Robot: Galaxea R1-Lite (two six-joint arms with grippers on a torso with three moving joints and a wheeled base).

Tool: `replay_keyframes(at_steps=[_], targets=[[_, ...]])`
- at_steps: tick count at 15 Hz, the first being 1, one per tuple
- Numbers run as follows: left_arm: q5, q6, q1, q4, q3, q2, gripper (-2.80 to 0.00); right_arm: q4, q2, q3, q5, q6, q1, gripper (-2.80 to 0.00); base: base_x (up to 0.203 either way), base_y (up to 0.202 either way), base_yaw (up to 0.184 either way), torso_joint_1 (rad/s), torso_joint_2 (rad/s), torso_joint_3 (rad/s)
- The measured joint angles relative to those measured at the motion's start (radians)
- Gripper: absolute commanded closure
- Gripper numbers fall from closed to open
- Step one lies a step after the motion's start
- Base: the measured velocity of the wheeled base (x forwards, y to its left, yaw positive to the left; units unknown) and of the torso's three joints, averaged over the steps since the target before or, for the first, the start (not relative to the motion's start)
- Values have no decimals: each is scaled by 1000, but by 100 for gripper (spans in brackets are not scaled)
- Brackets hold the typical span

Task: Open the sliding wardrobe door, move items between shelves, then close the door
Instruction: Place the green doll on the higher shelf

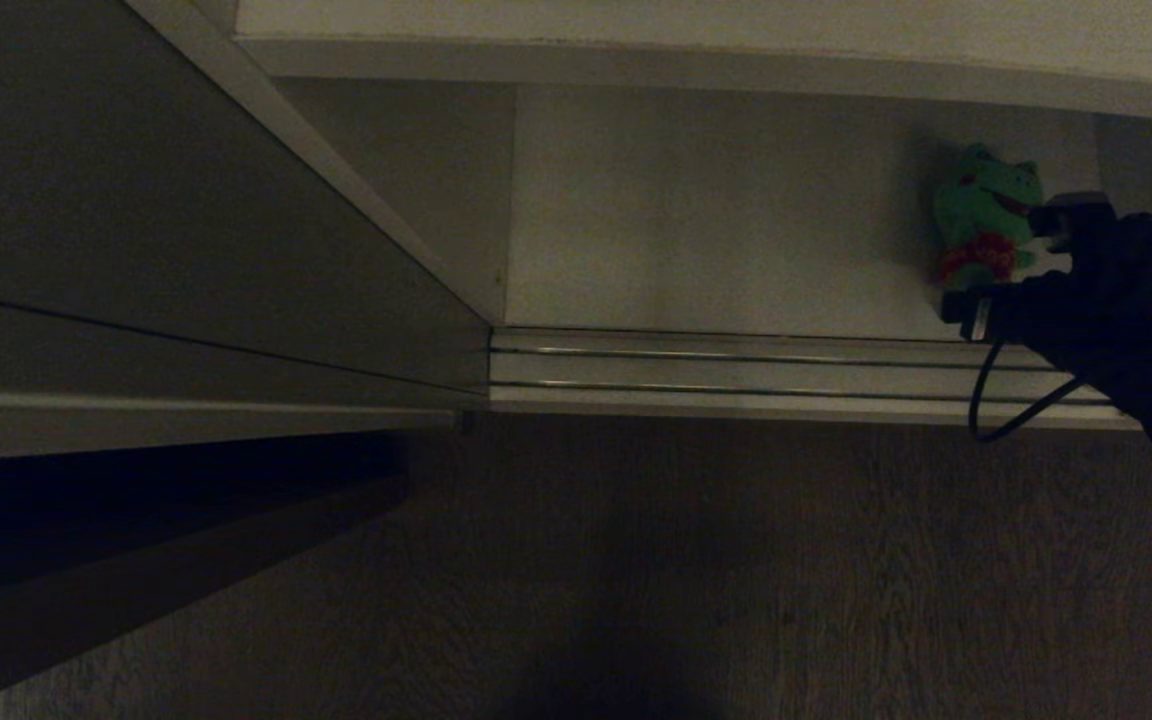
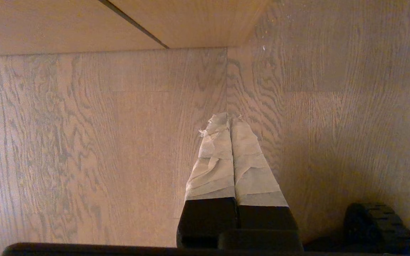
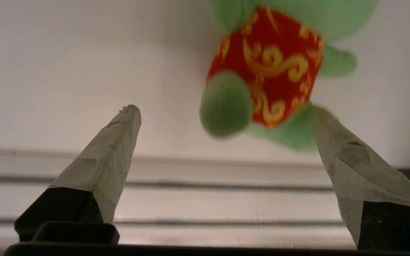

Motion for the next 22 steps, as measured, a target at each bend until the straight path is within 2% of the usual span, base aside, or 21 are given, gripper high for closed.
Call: replay_keyframes(at_steps=[4, 9, 13, 22], targets=[[0, 0, 0, 0, 0, 0, 0, -92, 70, -90, -2, -4, 3, -280, 0, 0, 0, 0, 0, 0], [0, 0, 1, 0, 0, 0, 0, -234, 203, -199, -5, -66, -22, -280, 0, 0, 0, 0, 0, 0], [0, -1, 0, 0, 0, 0, 0, -242, 268, -261, -18, -94, -43, -280, 0, 0, 0, 0, 0, 0], [0, 0, 0, 0, 0, 0, 0, -234, 281, -276, -50, -94, -44, -280, 0, 0, 0, 0, 0, 0]])
